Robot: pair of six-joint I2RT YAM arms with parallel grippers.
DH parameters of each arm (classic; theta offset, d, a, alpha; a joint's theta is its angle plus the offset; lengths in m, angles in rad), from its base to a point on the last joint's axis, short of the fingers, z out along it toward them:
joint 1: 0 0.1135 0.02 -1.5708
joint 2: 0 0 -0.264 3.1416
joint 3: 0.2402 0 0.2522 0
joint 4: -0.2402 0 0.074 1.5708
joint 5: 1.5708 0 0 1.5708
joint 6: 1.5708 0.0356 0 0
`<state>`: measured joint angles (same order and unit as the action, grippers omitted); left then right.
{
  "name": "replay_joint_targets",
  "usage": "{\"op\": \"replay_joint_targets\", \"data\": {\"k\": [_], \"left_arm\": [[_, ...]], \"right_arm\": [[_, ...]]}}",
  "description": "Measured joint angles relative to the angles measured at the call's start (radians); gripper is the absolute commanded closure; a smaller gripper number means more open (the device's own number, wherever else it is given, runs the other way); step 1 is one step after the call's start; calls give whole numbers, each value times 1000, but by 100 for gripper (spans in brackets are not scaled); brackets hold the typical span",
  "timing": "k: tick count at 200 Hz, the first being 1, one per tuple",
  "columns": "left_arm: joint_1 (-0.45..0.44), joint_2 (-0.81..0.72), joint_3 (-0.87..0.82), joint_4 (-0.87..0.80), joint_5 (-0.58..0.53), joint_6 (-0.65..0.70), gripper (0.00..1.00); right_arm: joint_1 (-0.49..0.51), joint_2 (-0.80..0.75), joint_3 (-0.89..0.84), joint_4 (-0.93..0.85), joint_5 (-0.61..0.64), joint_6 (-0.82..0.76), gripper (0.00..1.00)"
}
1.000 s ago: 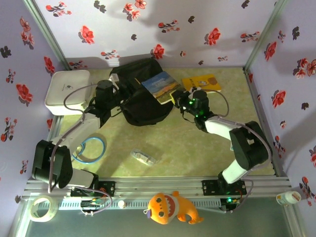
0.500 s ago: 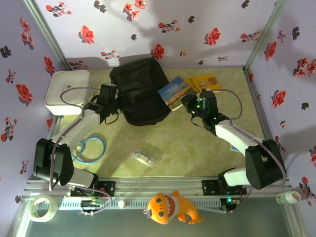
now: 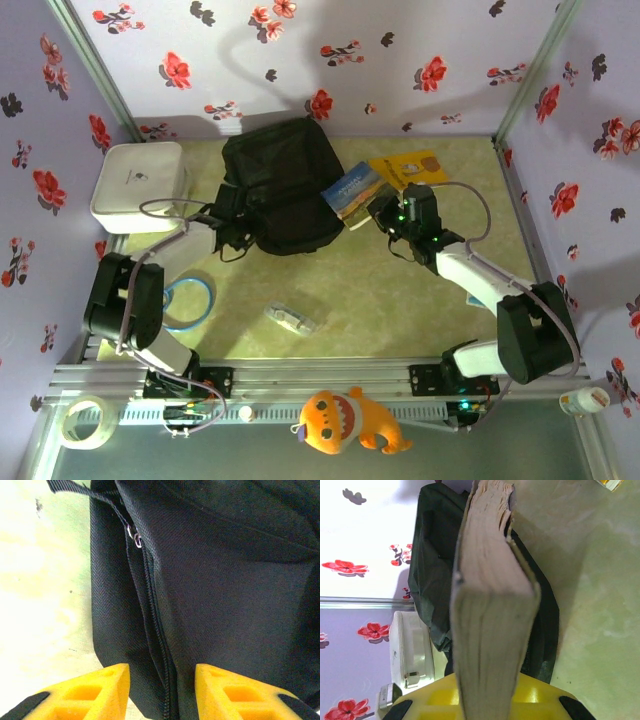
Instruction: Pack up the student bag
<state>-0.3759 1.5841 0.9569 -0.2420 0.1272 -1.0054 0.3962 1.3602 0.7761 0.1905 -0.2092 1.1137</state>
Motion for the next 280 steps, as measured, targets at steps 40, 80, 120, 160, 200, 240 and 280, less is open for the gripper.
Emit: {"op": "replay_joint_targets", "data": {"k": [40, 80, 120, 160, 200, 240, 280], "left_arm": [[-6, 35, 34, 5, 19, 0, 63], [-10, 38, 53, 10, 26, 2, 77], [-11, 40, 55, 10, 30, 11, 97], [-11, 38, 74, 6, 34, 31, 100], [-11, -25, 102, 46, 64, 92, 100], [-11, -63, 134, 143, 109, 122, 100], [-11, -63, 135, 225, 151, 118, 100]], "right_arm": [[0, 0, 1, -2, 0, 0, 91], [0, 0, 1, -3, 0, 0, 91], [0, -5, 1, -5, 0, -13, 91], [-4, -80, 1, -61, 25, -68, 91], [-52, -240, -52, -77, 76, -97, 91], [-79, -336, -91, -167, 129, -120, 92], [-79, -350, -120, -216, 85, -115, 91]]}}
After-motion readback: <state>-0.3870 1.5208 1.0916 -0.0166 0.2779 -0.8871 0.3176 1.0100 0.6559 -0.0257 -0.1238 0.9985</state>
